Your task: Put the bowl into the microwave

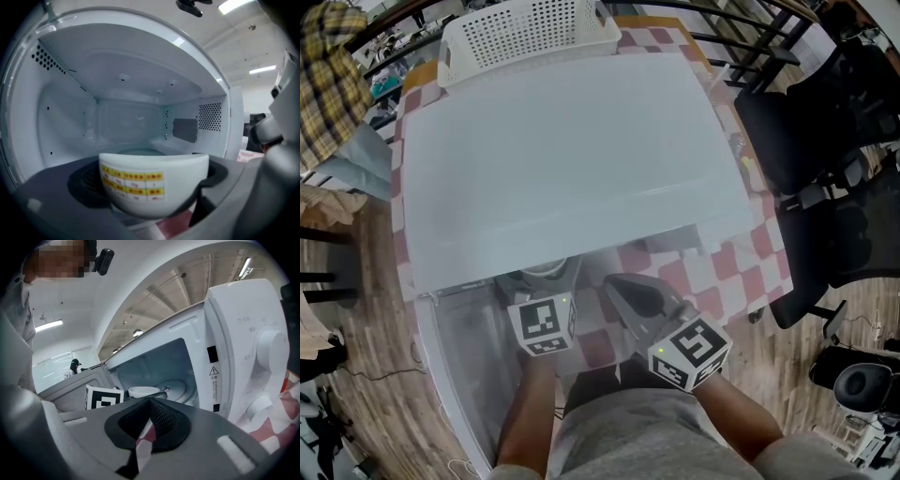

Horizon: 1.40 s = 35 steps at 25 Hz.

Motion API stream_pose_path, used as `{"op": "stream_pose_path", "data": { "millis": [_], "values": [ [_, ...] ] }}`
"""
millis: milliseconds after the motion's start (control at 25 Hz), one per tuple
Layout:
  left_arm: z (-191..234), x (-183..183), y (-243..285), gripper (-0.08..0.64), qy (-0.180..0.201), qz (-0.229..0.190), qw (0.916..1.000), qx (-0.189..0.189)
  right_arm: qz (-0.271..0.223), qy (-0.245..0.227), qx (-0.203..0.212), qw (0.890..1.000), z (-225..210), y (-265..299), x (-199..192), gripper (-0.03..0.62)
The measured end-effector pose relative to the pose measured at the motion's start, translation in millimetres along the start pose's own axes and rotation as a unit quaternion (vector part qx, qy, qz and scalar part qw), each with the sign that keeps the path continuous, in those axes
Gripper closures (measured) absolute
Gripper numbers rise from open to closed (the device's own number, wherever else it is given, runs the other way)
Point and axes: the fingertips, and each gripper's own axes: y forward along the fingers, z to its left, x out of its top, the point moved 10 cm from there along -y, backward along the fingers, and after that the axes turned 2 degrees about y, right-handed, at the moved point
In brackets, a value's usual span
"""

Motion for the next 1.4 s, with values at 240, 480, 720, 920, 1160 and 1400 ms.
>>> {"op": "stream_pose_path", "data": {
  "millis": [240,480,720,920,1160,1400],
  "values": [
    [-5,5,4,0.023,0.023,0.010,0.9996,0.011,0.001,0.003,0.003,1.000,-3,3,1,0.594],
    [-2,5,13,0.023,0.049,0.033,0.9980,0.024,-0.004,0.012,0.009,1.000,-2,6,2,0.594],
    [-3,3,20,0.023,0.061,0.049,0.9963,0.037,-0.008,0.023,0.006,1.000,-2,4,5,0.594],
    [-6,1,26,0.023,0.075,0.067,0.9941,0.040,-0.006,0.023,0.004,1.000,-3,4,2,0.594],
    [-6,1,27,0.023,0.077,0.075,0.9931,0.046,-0.011,0.020,0.006,1.000,-1,5,2,0.593],
    [-4,1,28,0.023,0.093,0.114,0.9884,0.037,-0.008,0.017,0.008,1.000,1,4,4,0.594]
  ]
}}
